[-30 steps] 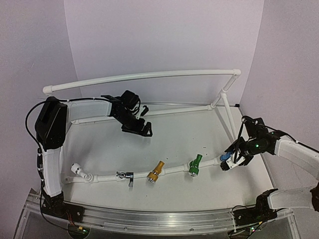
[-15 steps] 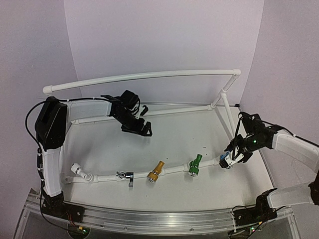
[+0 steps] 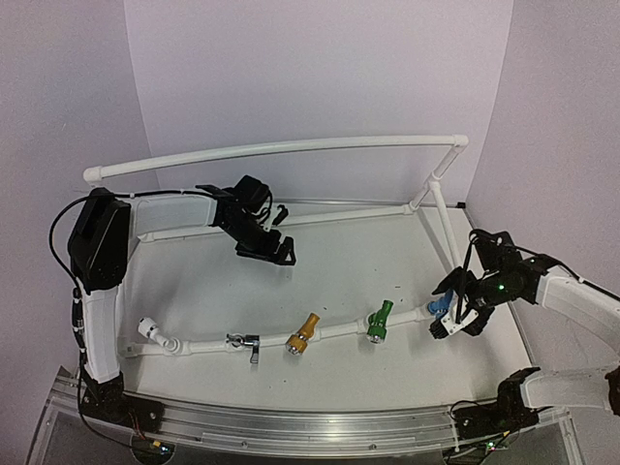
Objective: Install the water faucets
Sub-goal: Screw the water faucet onto the adaptor.
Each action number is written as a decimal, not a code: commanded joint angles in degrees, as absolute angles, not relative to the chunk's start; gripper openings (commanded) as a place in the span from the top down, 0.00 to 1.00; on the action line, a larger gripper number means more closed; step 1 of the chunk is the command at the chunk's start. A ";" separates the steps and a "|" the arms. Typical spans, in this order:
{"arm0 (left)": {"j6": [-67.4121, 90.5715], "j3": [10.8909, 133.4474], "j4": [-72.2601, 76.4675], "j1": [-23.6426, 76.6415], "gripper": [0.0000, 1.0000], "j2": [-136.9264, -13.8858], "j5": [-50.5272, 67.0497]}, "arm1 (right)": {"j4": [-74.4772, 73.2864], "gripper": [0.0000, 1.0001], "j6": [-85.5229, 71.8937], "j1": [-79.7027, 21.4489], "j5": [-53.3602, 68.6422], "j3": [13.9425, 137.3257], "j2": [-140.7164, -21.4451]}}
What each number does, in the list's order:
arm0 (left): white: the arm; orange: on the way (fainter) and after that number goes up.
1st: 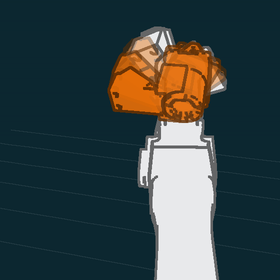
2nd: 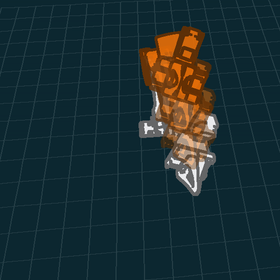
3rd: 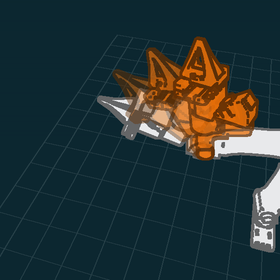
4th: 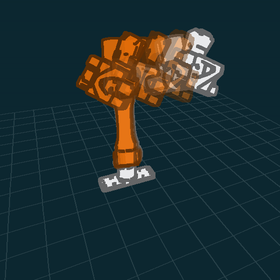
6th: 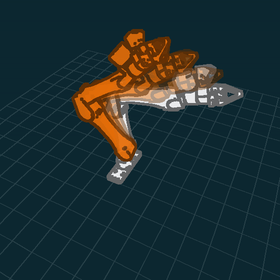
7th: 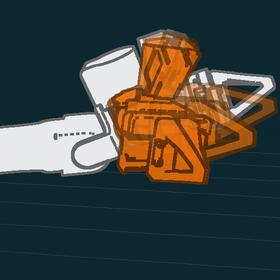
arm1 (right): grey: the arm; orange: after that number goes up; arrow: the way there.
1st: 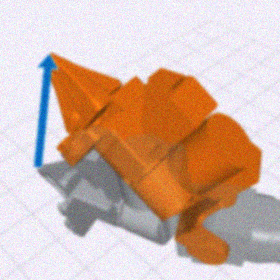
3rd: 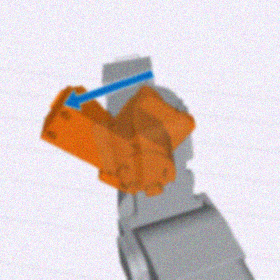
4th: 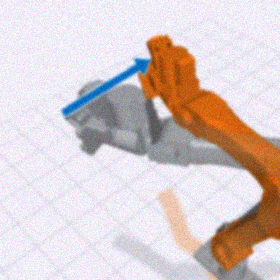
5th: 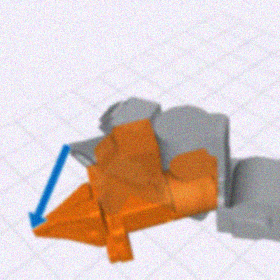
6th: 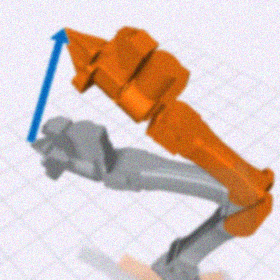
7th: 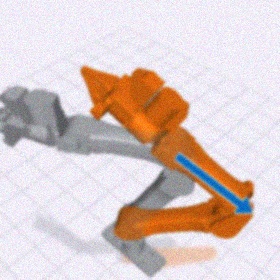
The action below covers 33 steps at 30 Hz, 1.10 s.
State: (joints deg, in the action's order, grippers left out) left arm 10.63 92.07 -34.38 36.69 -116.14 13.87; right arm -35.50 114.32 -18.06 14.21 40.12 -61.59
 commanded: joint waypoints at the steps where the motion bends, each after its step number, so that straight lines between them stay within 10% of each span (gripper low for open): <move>1: 11.42 92.40 -33.41 36.38 0.02 -114.26 14.29 | -35.90 0.07 132.78 -18.37 15.94 38.11 -60.06; 33: 12.05 90.01 -32.10 36.40 0.02 -113.01 14.16 | -37.33 0.43 125.87 -23.92 18.50 46.65 -68.09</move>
State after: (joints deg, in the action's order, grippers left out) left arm 11.71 90.40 -33.85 36.69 -116.09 13.85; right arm -37.01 114.61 -23.18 17.72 43.02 -67.11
